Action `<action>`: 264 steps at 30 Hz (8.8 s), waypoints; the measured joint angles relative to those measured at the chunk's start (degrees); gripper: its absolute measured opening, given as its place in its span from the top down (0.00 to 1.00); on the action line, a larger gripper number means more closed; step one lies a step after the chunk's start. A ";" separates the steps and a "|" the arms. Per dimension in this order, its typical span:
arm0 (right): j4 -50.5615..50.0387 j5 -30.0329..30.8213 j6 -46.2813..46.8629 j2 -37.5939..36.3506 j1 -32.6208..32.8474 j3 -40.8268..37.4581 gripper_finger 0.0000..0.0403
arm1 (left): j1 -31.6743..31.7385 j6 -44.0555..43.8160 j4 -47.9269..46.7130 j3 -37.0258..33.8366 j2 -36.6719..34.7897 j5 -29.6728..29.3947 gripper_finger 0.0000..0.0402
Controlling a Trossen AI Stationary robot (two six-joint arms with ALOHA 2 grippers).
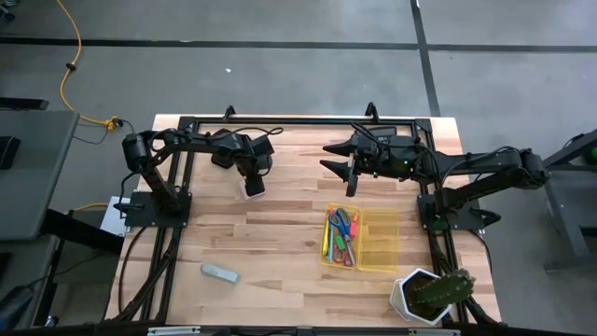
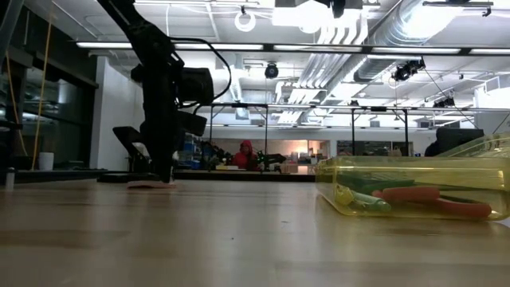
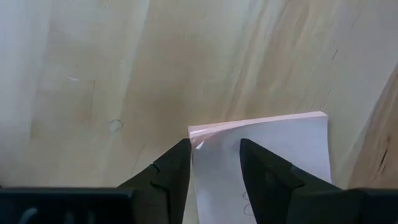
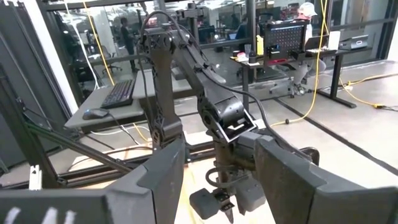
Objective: Pack school essentials
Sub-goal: Put the sticky notes into the supply box, then return to Home Position
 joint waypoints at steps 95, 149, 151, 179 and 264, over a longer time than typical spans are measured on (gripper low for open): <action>1.46 6.45 20.63 12.17 -2.32 6.16 0.33 | -15.69 -19.13 44.06 -0.07 -34.02 -8.10 1.00; -2.30 -11.71 20.68 -8.38 -2.62 -11.44 1.00 | -21.03 -28.37 45.63 -16.81 -61.87 -5.09 0.53; 4.41 -10.69 23.12 -8.79 -1.49 -14.71 1.00 | -22.04 -27.16 45.81 -17.18 -61.70 -5.09 0.53; -26.44 10.49 69.71 -2.07 19.08 -16.52 1.00 | -22.62 -22.54 45.41 -17.22 -61.88 -5.31 0.53; -22.95 -6.82 -1.15 -7.30 -2.64 9.27 0.76 | -22.61 -24.86 48.65 -17.18 -61.92 -5.09 0.53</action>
